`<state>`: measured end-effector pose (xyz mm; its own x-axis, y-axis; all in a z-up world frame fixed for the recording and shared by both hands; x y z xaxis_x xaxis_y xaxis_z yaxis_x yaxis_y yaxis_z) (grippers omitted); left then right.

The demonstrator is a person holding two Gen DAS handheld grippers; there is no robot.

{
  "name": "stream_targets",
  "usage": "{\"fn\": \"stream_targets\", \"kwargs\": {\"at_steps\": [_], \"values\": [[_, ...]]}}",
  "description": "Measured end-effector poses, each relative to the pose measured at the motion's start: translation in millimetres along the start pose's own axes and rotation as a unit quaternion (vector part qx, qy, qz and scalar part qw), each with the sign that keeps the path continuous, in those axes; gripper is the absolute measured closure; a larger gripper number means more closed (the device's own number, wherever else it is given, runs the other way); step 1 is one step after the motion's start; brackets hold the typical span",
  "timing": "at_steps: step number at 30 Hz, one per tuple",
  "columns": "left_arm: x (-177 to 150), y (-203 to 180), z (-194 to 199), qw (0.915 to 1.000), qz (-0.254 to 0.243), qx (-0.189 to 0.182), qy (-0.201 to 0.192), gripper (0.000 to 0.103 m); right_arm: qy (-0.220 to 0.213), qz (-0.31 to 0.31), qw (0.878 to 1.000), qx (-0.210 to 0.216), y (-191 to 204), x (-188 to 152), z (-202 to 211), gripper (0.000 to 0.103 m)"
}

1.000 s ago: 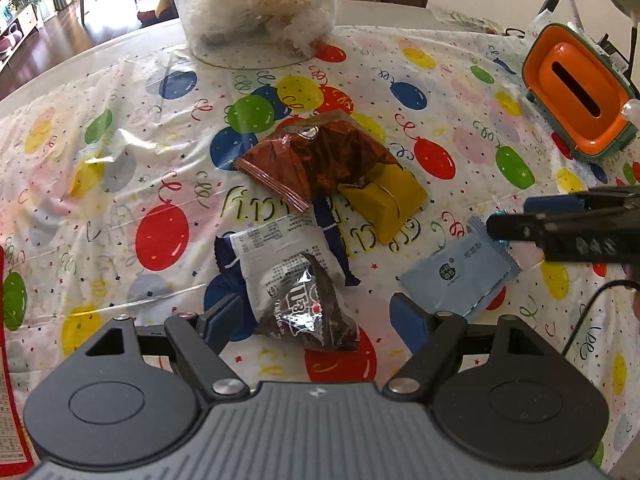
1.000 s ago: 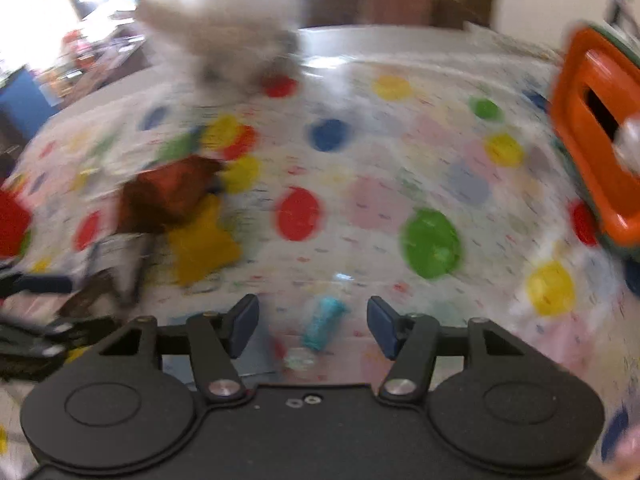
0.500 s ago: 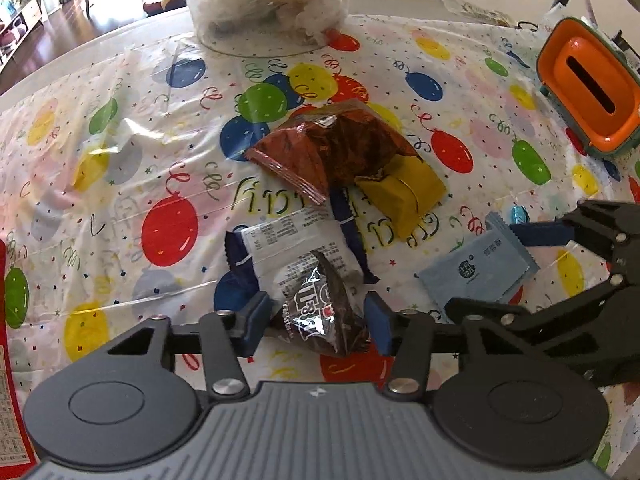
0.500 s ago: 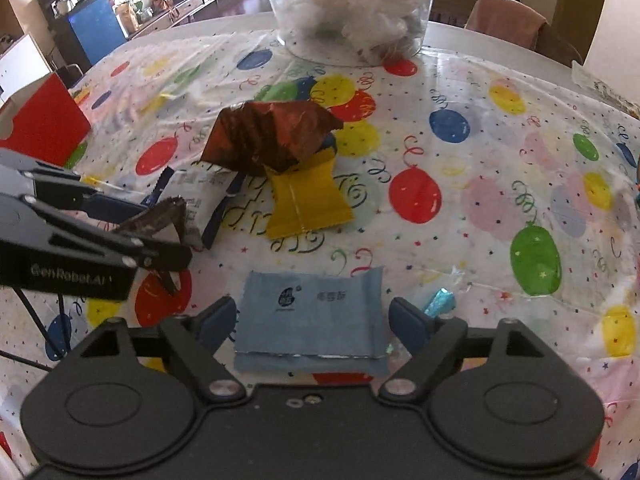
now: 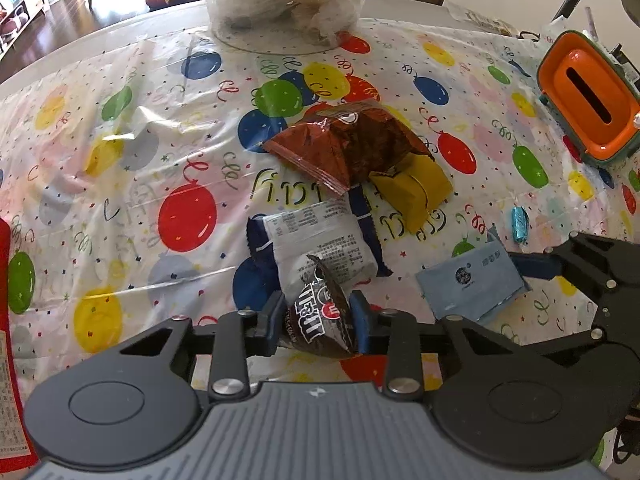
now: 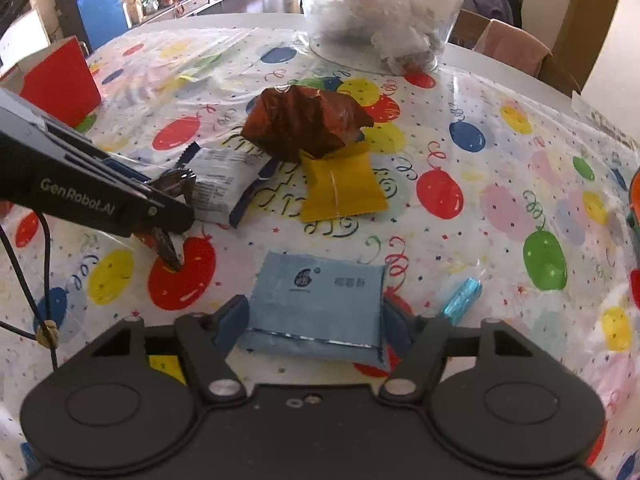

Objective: Organize snacks
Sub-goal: 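Grasp the brown M&M's pouch with the left tool while the right tool grasps the blue packet, then carry the M&M's pouch and blue packet over the box with both tools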

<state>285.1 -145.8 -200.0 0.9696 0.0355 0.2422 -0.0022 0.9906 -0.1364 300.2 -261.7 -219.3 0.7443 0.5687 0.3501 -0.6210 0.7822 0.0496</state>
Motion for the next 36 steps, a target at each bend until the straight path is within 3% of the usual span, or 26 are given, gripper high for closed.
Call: {"fn": "stream_targets", "kwargs": {"at_steps": [2, 10, 11, 12, 14, 24, 36], "values": [[-3, 2, 3, 1.0, 0.002, -0.004, 0.0, 0.071, -0.004, -0.013, 1.0, 0.012, 0, -1, 4, 0.053], [-16, 13, 22, 0.9999, -0.002, -0.008, -0.008, 0.071, -0.008, -0.015, 1.0, -0.002, 20, -13, 17, 0.058], [-19, 15, 25, 0.9999, -0.002, -0.009, -0.009, 0.071, -0.009, -0.018, 1.0, -0.001, 22, -13, 20, 0.063], [-21, 18, 29, 0.9999, -0.002, -0.01, -0.011, 0.071, -0.01, -0.022, 1.0, 0.002, 25, -13, 23, 0.073], [-25, 22, 36, 0.9998, -0.004, -0.012, -0.015, 0.071, -0.016, -0.034, 0.999, 0.01, 29, -12, 31, 0.079], [-48, 59, 74, 0.9992, -0.008, -0.016, -0.035, 0.071, -0.036, -0.051, 0.998, 0.0, 56, -11, 53, 0.089], [-65, 106, 135, 0.9976, -0.017, -0.018, -0.065, 0.071, -0.083, -0.043, 0.996, 0.006, 119, 14, 99, 0.089]]}}
Point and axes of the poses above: each gripper's, at about its wrist camera, not at the fingertips, and z roughly against the way its jaws point, y to its left, x to its top, the point moved 7 cm from there along -z, roughly the way its jaws point, and after that the axes turned 10 degrees about y, right-handed, at the moved point
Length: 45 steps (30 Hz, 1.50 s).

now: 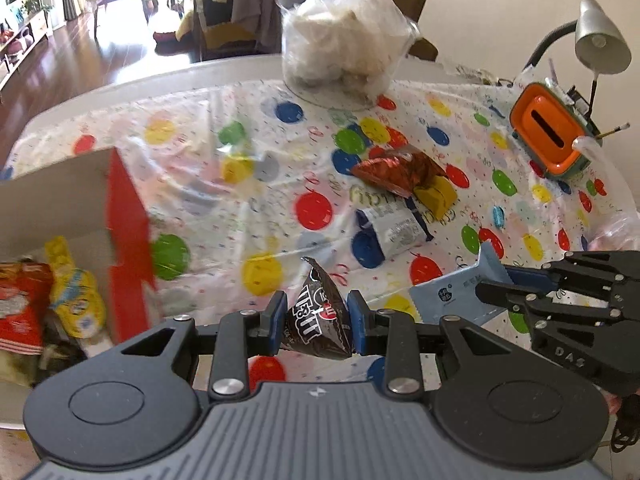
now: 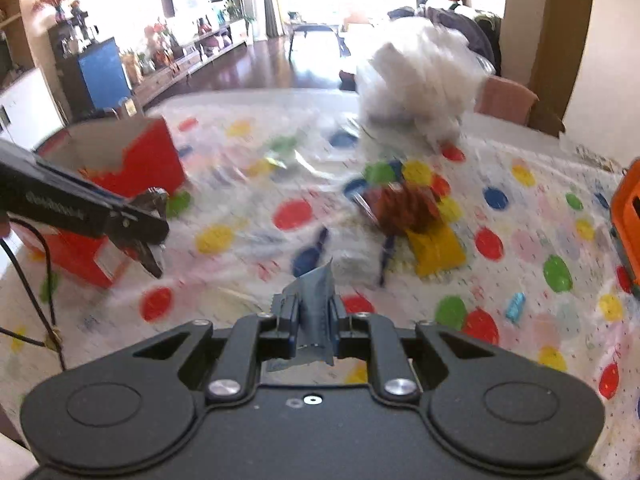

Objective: Organize snacks
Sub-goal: 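Carry the M&M's pouch and blue packet over the box with both tools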

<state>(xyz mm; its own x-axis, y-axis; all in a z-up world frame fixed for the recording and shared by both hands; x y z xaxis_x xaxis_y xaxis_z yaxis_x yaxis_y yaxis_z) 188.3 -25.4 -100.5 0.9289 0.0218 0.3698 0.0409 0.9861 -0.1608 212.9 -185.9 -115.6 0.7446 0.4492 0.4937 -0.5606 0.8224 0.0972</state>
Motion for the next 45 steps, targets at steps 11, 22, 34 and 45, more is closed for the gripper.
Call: {"fn": "stream_targets", "kwargs": {"at_steps": [11, 22, 34, 45], "values": [[10, 64, 61, 0.9984, 0.012, 0.028, -0.047, 0.071, -0.045, 0.028, 0.998, 0.04, 74, 71, 30, 0.089], [12, 149, 94, 0.9939, 0.051, 0.074, -0.064, 0.071, -0.062, 0.073, 0.993, 0.072, 156, 130, 9, 0.089], [-3, 234, 81, 0.9866, 0.105, 0.121, -0.031, 0.071, -0.027, 0.096, 0.99, 0.102, 223, 155, -44, 0.089], [-20, 277, 51, 0.9822, 0.11, 0.151, 0.018, 0.071, 0.044, 0.084, 0.989, 0.118, 253, 146, -97, 0.089]]}}
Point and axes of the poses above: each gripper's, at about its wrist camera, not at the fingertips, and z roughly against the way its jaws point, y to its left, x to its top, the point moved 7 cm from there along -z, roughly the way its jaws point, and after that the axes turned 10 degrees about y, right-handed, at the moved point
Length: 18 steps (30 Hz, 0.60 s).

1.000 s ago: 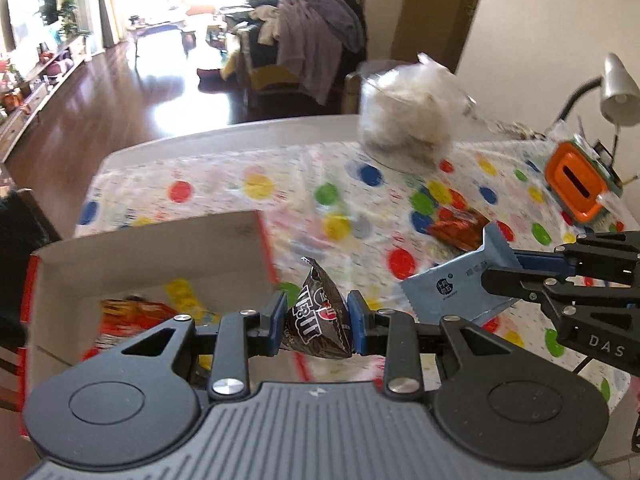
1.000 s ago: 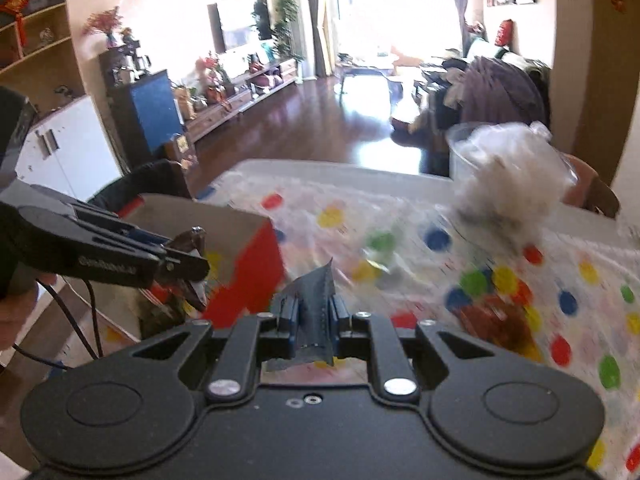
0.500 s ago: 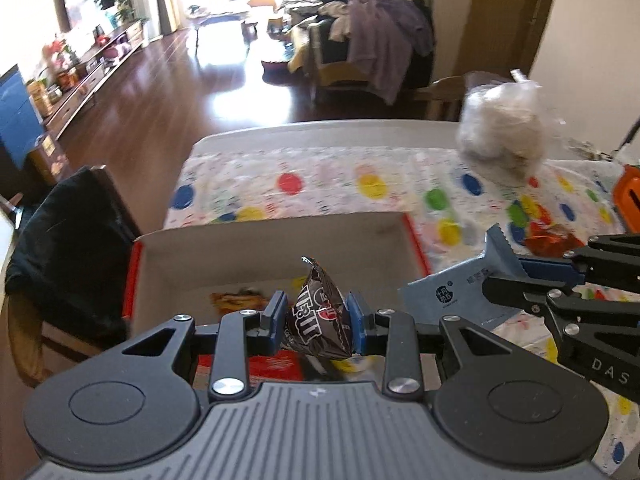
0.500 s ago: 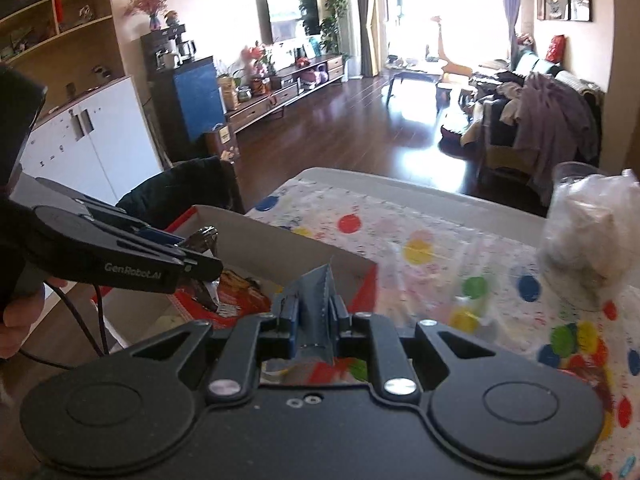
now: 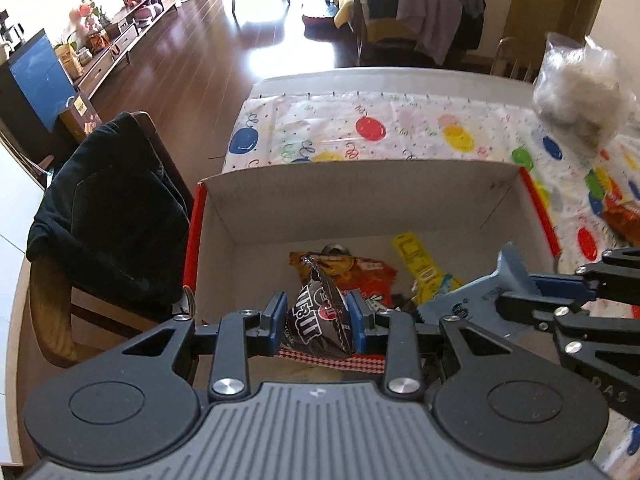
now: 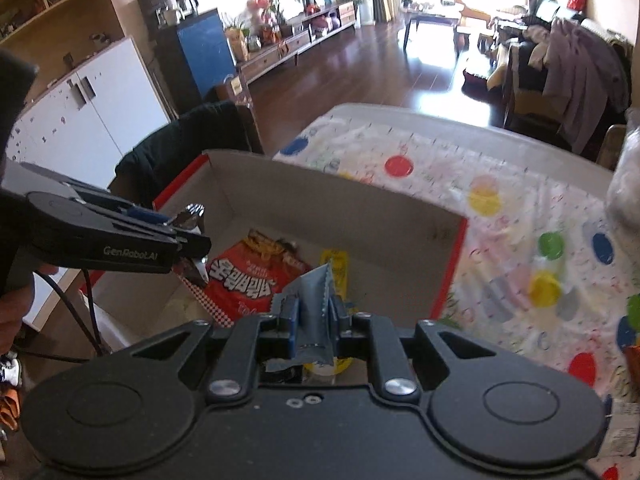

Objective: Organize snacks
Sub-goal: 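Carry the M&M's pouch and blue packet over the box with both tools, then open both tools to drop the M&M's pouch and blue packet into the box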

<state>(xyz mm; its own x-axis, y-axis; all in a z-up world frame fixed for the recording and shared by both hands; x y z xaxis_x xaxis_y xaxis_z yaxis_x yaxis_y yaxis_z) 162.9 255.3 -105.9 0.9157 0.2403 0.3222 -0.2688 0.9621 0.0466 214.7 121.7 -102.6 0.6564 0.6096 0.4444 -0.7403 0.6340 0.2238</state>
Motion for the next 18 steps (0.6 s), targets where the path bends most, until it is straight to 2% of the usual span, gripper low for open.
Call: {"fn": "stream_targets", "kwargs": {"at_steps": [9, 18], "values": [[-7, -11, -12, 0.999, -0.039, 0.005, 0.023, 0.071, 0.032, 0.011, 0.999, 0.006, 10, -9, -21, 0.089], [-17, -18, -21, 0.9978, -0.045, 0.001, 0.05, 0.071, 0.059, 0.0, 0.998, -0.002, 10, -18, -25, 0.086]]}}
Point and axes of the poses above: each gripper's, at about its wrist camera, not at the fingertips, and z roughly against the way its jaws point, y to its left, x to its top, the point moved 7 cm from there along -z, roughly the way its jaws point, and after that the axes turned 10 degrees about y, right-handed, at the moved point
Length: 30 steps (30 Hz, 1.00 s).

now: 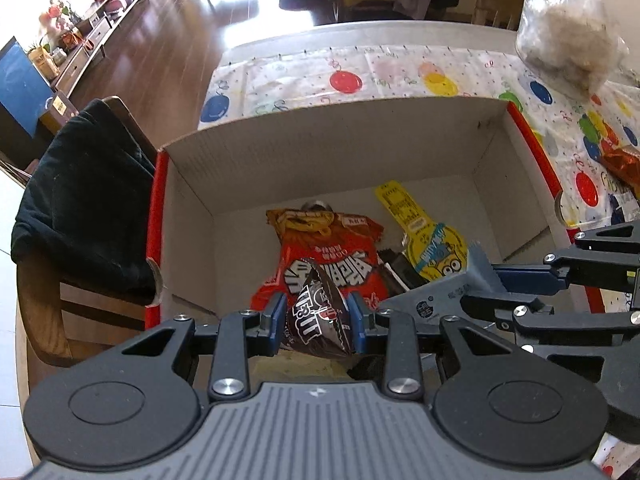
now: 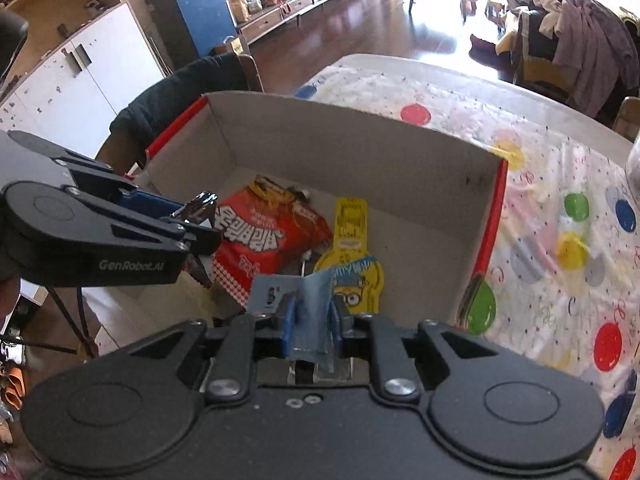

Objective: Organize snacks
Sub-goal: 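Open both tools to drop the M&M's pouch and blue packet into the box, then move both tools back over the remaining snacks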

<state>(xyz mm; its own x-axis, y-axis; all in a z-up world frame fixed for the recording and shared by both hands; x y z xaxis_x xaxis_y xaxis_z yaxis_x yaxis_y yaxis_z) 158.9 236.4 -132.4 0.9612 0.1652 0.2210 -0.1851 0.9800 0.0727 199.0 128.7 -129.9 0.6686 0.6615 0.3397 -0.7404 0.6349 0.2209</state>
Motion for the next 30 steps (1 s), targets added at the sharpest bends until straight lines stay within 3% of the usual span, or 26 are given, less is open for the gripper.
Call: {"fn": "stream_targets", "kwargs": {"at_steps": [13, 17, 27, 30], "values": [[-7, -8, 10, 0.9998, 0.009, -0.014, -0.006, 0.07, -0.013, -0.013, 1.0, -0.003, 1, -5, 19, 0.069], [-8, -13, 22, 0.9996, 0.007, -0.017, -0.021, 0.054, -0.029, -0.018, 0.999, -0.002, -1, -5, 33, 0.062], [-3, -39, 56, 0.9973, -0.01, -0.028, -0.067, 0.053, -0.074, -0.034, 0.997, -0.004, -15, -15, 73, 0.039], [0, -53, 68, 0.9957, -0.021, -0.031, -0.085, 0.044, -0.084, -0.04, 0.996, -0.007, -22, -21, 85, 0.034]]}}
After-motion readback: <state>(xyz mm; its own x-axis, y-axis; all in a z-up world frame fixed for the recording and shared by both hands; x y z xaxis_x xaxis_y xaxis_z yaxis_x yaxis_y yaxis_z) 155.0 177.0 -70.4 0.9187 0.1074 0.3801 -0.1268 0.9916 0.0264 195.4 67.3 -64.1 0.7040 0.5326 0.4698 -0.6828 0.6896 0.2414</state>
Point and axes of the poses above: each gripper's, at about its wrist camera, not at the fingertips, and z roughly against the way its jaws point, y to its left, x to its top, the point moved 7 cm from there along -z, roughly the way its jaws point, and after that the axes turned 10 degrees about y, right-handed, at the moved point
